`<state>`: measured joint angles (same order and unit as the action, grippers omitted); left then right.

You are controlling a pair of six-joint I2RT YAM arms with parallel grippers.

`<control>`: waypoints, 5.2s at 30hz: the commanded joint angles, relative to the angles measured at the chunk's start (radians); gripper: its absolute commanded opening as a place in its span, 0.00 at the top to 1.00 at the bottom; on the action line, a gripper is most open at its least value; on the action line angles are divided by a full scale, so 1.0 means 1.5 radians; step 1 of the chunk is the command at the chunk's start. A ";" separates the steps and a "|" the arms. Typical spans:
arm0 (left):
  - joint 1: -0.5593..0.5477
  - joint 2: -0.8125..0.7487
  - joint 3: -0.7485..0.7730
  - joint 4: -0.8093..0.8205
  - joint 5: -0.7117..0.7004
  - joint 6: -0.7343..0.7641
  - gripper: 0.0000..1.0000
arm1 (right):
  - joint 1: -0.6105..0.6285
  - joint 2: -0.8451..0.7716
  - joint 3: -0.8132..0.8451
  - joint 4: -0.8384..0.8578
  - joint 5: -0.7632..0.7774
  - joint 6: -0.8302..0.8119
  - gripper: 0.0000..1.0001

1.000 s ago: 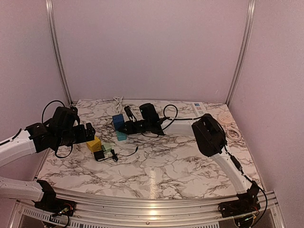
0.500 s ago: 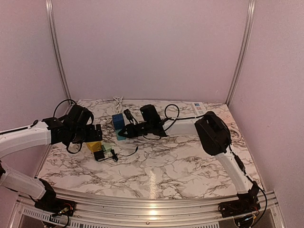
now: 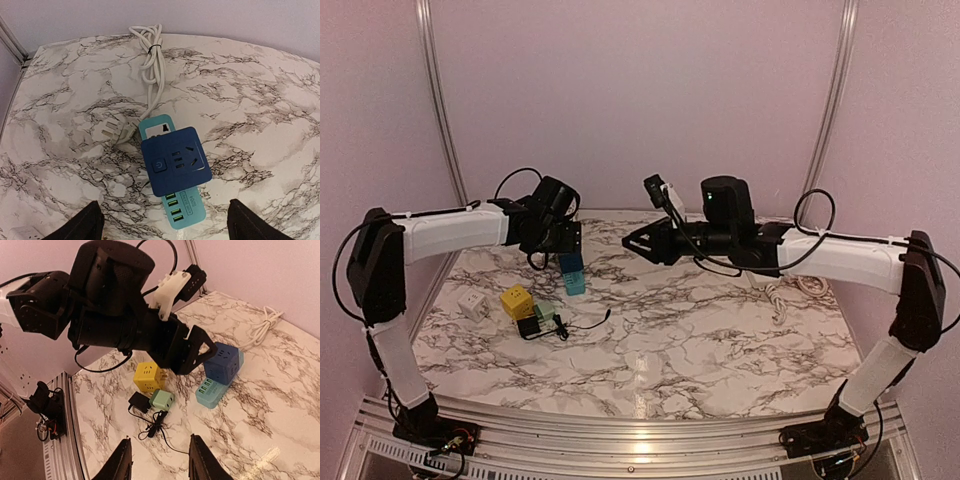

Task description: Insert the plug

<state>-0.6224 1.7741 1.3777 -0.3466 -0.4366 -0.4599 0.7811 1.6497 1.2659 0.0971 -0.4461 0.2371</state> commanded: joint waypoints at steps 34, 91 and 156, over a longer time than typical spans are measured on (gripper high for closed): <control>0.046 0.257 0.216 -0.087 0.086 -0.002 0.32 | 0.001 -0.164 -0.226 -0.030 0.096 0.009 0.63; 0.204 0.373 0.317 -0.190 0.019 0.180 1.00 | 0.002 -0.137 -0.196 -0.052 0.099 -0.010 0.63; 0.372 0.041 -0.039 -0.109 0.000 0.227 0.01 | 0.016 -0.116 -0.201 -0.023 0.070 0.005 0.63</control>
<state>-0.0669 1.8786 1.3304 -0.4660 -0.4110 -0.0914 0.7959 1.4727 0.9390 0.0517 -0.3321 0.2420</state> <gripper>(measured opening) 0.982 0.367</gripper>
